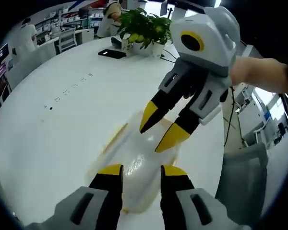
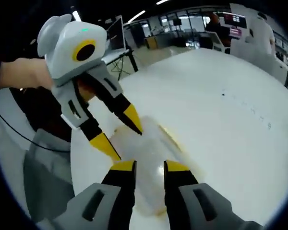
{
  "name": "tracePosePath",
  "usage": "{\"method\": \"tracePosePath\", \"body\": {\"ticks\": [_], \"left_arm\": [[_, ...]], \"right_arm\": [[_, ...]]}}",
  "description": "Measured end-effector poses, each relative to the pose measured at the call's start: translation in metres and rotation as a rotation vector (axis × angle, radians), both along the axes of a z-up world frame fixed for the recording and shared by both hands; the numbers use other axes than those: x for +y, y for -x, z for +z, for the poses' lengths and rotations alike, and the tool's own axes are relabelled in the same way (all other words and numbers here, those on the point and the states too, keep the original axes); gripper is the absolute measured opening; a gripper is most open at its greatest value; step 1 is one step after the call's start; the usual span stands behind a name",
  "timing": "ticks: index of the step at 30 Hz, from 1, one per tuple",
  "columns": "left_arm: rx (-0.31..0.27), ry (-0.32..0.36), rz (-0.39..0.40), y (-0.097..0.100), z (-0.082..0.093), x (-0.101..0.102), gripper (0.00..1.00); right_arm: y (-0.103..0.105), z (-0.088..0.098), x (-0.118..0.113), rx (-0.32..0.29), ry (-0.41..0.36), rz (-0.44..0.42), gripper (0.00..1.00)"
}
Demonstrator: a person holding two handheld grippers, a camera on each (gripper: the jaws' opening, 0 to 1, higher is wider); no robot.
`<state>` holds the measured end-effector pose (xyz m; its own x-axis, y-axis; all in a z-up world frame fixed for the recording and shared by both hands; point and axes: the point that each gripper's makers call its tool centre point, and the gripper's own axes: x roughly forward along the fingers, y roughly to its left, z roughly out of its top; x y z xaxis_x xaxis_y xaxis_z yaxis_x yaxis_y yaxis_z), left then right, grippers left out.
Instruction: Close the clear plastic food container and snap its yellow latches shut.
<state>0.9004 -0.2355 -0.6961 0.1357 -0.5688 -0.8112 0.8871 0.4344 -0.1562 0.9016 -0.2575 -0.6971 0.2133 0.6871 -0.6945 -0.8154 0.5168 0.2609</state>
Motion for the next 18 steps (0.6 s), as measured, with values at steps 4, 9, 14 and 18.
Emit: {"method": "tracePosePath", "body": {"ticks": [4,9,14,18], "left_arm": [[-0.01,-0.003,-0.042,0.002,-0.001,-0.002,0.23],[-0.011,0.0,-0.062,0.004,-0.002,-0.005,0.23],[-0.011,0.005,-0.081,0.006,-0.001,-0.009,0.23],[-0.009,0.016,-0.091,0.009,0.0,-0.014,0.23]], "right_arm": [[-0.004,-0.002,0.001,0.007,-0.002,-0.011,0.2],[-0.009,-0.002,0.003,-0.023,-0.003,0.006,0.19],[-0.013,-0.001,0.007,-0.031,-0.003,0.019,0.2],[-0.017,-0.001,0.009,-0.037,-0.003,0.023,0.2]]}}
